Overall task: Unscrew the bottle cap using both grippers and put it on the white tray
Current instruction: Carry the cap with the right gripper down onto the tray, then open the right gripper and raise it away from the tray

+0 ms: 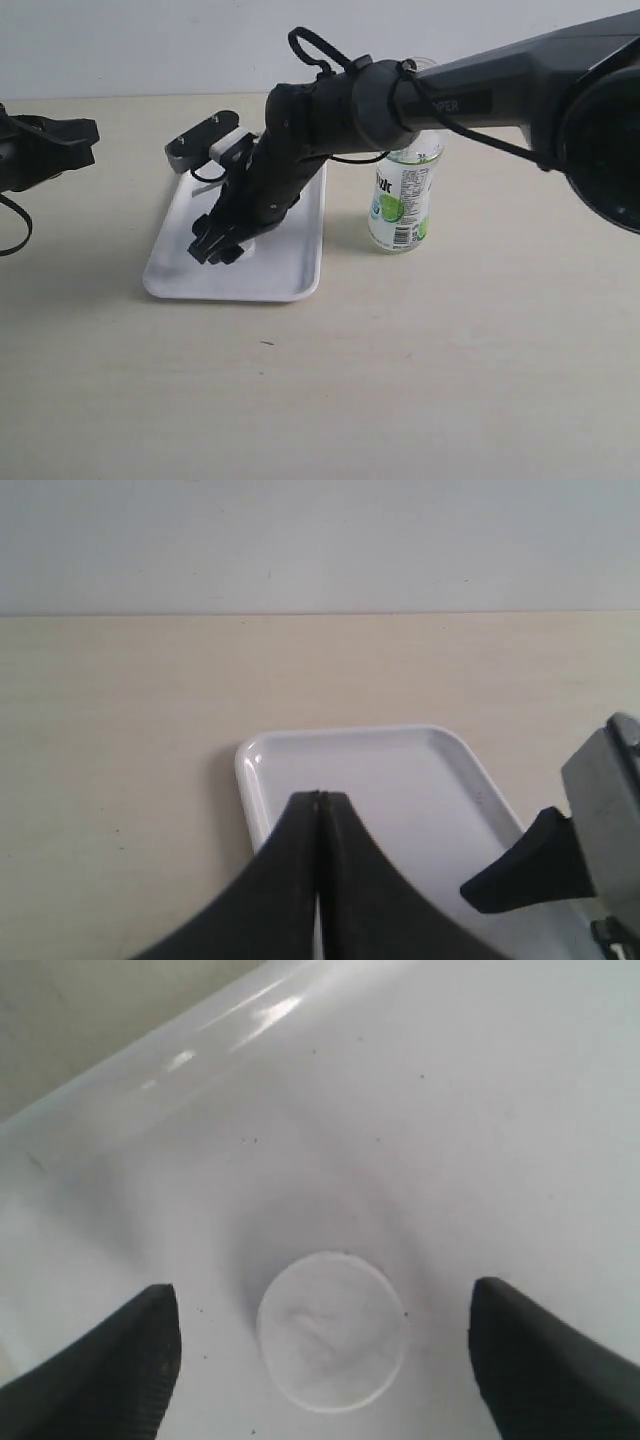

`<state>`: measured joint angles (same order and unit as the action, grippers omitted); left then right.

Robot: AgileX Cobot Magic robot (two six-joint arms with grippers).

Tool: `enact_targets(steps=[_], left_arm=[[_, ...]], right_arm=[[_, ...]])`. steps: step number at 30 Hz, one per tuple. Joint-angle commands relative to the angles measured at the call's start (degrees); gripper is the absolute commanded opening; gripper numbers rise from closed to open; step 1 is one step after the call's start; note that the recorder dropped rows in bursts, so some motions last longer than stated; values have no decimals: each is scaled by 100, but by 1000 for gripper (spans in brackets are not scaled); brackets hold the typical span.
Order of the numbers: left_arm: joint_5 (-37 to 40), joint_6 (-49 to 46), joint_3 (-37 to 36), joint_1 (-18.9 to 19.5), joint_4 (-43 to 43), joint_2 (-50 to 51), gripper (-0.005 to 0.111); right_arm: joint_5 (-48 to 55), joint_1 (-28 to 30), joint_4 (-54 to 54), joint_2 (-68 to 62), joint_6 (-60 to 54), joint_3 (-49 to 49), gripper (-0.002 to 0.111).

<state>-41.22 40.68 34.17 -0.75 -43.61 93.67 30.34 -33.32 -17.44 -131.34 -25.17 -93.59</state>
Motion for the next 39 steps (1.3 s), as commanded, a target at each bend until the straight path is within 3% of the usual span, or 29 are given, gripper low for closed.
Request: enact_targets(steps=[1, 10, 12, 16, 17, 20, 27, 39], left_arm=[[-130, -89, -32, 11, 84, -34, 0], [-268, -124, -32, 11, -84, -34, 0], [-268, -124, -32, 11, -84, -34, 0], [-530, -138, -32, 11, -234, -34, 0], [-655, -149, -32, 11, -377, -34, 0], [-826, -166, -32, 11, -494, -34, 0], [-866, -166, -32, 11, -527, -34, 0], [-1124, -195, -32, 11, -505, -34, 0]], right_arm=[[-7, -5, -12, 659, -1, 3, 76], [-13, 7, 312, 2464, 549, 3, 76], [82, 7, 609, 2721, 821, 3, 71], [773, 7, 840, 3058, 926, 71, 39], [827, 7, 840, 3151, 926, 233, 22], [730, 7, 865, 3357, 826, 649, 0], [-168, 7, 931, 4306, 692, 1757, 0], [-1895, 15, 1095, 7103, 724, 4291, 0]])
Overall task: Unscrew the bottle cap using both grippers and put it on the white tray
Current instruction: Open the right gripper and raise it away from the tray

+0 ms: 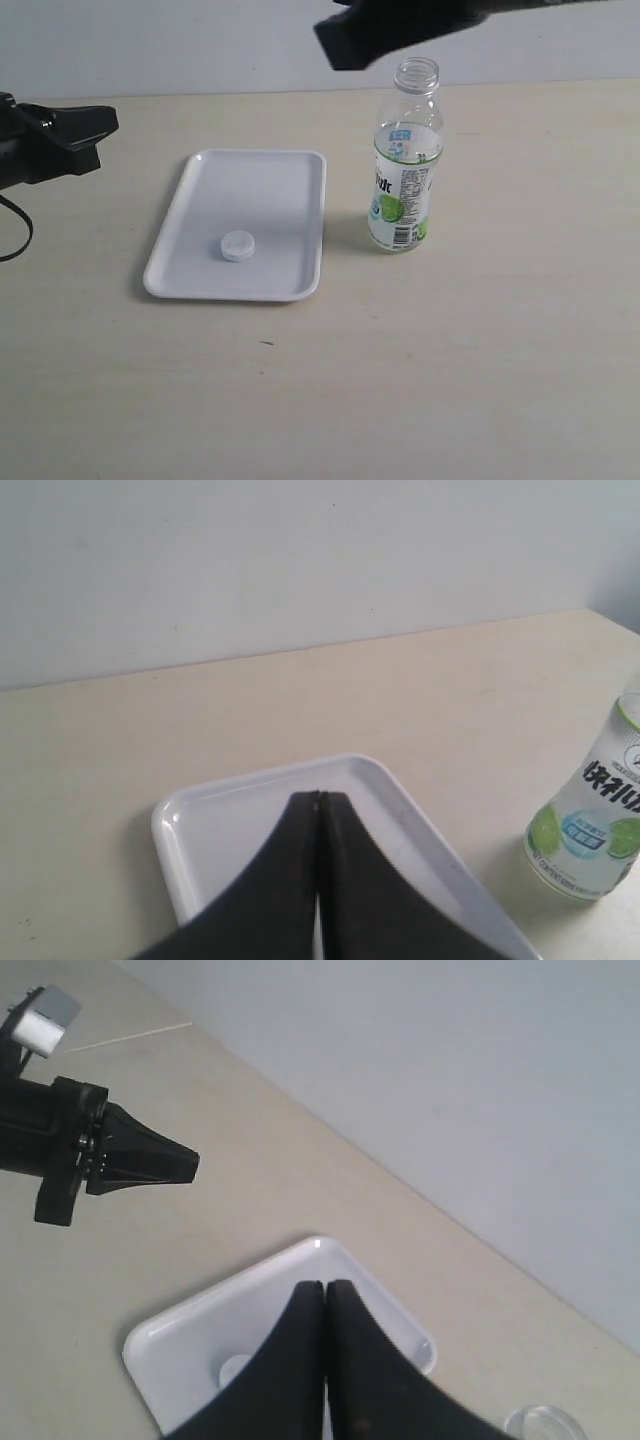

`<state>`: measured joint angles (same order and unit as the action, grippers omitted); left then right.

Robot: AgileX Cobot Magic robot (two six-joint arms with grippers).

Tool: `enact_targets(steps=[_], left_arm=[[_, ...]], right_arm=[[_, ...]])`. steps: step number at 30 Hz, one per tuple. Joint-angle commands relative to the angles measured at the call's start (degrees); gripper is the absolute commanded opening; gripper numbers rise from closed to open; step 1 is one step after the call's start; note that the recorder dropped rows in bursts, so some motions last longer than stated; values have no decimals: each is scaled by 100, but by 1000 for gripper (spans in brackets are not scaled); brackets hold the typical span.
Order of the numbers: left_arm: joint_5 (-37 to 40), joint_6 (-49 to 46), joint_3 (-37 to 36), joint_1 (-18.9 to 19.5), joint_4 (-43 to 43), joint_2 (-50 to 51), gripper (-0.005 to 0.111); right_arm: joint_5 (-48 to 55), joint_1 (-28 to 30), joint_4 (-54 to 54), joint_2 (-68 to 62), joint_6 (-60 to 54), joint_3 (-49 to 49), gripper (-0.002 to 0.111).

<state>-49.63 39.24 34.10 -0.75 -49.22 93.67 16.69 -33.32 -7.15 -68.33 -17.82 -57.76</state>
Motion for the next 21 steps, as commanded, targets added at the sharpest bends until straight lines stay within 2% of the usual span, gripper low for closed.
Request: enact_targets(steps=[1, 4, 6, 10, 21], left_arm=[[-310, -109, -25, 11, 56, -34, 0], [-322, -154, -25, 11, 56, -34, 0], [-322, -154, -25, 11, 56, -34, 0], [-322, -154, -25, 11, 56, -34, 0], [-322, -154, -25, 11, 56, -34, 0]], right_arm=[[-676, 15, 66, 983, -11, 918, 0], [-744, 15, 66, 1529, 12, 1367, 0], [-434, 15, 28, 1791, 53, 1506, 0], [133, 15, 3, 2125, 53, 1517, 0], [153, 15, -40, 2394, 53, 1517, 0]])
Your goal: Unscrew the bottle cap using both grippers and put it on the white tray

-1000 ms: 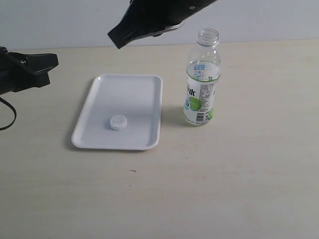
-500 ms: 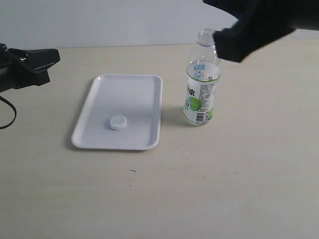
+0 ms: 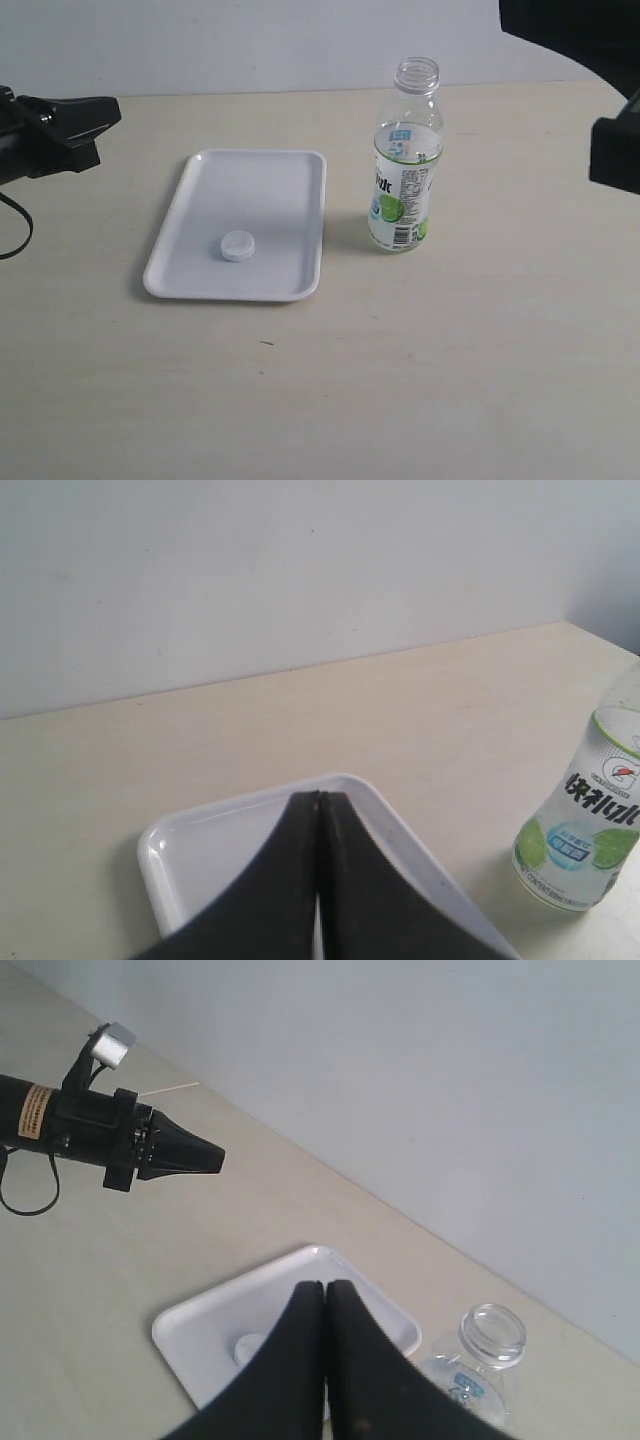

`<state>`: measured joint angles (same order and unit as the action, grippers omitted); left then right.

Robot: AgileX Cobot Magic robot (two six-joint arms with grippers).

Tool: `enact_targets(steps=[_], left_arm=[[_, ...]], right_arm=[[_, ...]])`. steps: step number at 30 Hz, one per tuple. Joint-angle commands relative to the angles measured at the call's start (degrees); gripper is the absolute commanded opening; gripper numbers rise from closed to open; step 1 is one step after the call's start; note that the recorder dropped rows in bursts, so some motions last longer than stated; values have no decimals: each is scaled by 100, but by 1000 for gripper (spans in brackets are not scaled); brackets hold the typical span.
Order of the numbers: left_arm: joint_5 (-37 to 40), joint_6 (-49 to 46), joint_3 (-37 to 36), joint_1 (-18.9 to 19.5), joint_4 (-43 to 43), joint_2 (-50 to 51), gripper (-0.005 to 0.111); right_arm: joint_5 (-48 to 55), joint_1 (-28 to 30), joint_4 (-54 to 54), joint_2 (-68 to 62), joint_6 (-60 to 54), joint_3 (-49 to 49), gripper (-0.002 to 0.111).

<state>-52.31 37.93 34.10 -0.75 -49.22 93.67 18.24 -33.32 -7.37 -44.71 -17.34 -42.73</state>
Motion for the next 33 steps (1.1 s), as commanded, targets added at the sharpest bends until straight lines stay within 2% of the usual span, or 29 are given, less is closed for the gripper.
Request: enact_targets(steps=[1, 8, 11, 13, 15, 21, 24, 27, 33], left_arm=[[-54, -24, -25, 11, 56, -34, 0], [-54, -24, -25, 11, 56, -34, 0], [-54, -24, -25, 11, 56, -34, 0], [-54, -24, -25, 11, 56, -34, 0], [-54, -24, -25, 11, 56, -34, 0], [-54, -25, -25, 11, 35, -34, 0], [-54, -25, -25, 11, 35, -34, 0], [-54, -25, -25, 11, 35, -34, 0], [-54, -25, -25, 11, 35, -34, 0]], right_arm=[[-2, 15, -18, 31, 5, 14, 0], [-236, 15, -18, 70, -8, 2, 0], [-5, 141, -18, 200, -8, 2, 0], [319, 500, -181, 411, 114, 13, 0], [549, 1128, -220, 741, 253, 54, 0], [554, 3100, -209, 1923, 612, 350, 0], [589, 3767, -221, 2434, 640, 417, 0], [653, 3999, -211, 2818, 700, 429, 0], [1056, 3996, -168, 3122, 748, 437, 0]])
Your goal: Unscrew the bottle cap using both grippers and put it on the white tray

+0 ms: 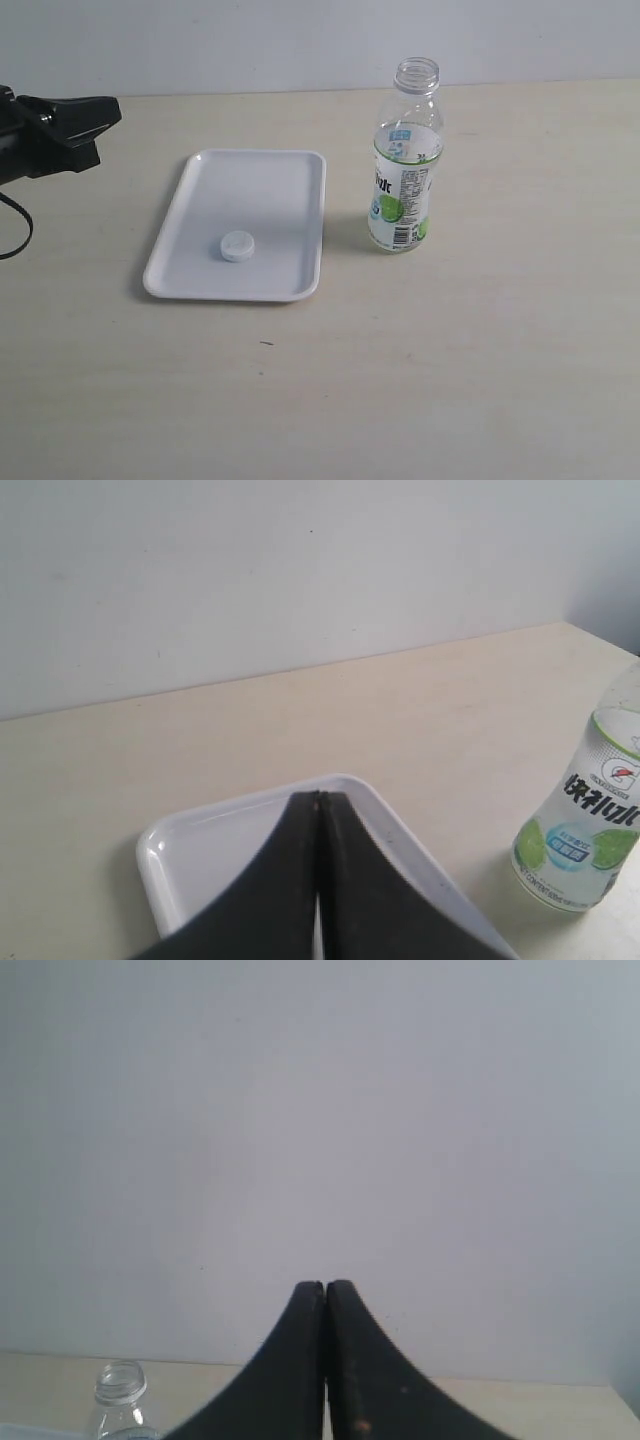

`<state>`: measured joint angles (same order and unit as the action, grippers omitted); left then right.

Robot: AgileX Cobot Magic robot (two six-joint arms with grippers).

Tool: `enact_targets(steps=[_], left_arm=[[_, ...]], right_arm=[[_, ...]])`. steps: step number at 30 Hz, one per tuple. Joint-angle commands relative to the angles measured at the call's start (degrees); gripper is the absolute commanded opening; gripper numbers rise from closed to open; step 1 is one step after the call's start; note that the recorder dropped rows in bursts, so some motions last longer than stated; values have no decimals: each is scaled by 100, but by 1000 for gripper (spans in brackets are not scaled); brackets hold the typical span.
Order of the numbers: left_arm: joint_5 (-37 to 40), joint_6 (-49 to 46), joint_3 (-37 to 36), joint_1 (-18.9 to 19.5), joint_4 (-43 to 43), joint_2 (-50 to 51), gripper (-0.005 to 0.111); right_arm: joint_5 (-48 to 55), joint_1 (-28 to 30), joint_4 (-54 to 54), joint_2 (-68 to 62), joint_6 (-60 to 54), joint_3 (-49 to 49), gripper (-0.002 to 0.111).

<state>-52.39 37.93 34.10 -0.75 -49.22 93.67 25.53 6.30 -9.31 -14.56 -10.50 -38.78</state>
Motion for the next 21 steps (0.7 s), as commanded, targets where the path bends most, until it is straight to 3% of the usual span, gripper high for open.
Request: enact_targets(steps=[1, 5, 7, 16, 21], left_arm=[[-46, -25, -25, 11, 35, -34, 0], [-46, -25, -25, 11, 35, -34, 0], [-46, -25, -25, 11, 35, -34, 0], [-46, -25, -25, 11, 35, -34, 0], [-46, -25, -25, 11, 35, -34, 0]], right_arm=[[405, 34, 25, 107, 153, 42, 0], [381, 34, 516, 524, 1363, 625, 0], [317, 34, 1483, 1213, 2322, 1193, 0], [-611, 34, 1851, 1456, 2365, 2402, 0], [-637, 34, 1960, 1456, 2365, 3049, 0]])
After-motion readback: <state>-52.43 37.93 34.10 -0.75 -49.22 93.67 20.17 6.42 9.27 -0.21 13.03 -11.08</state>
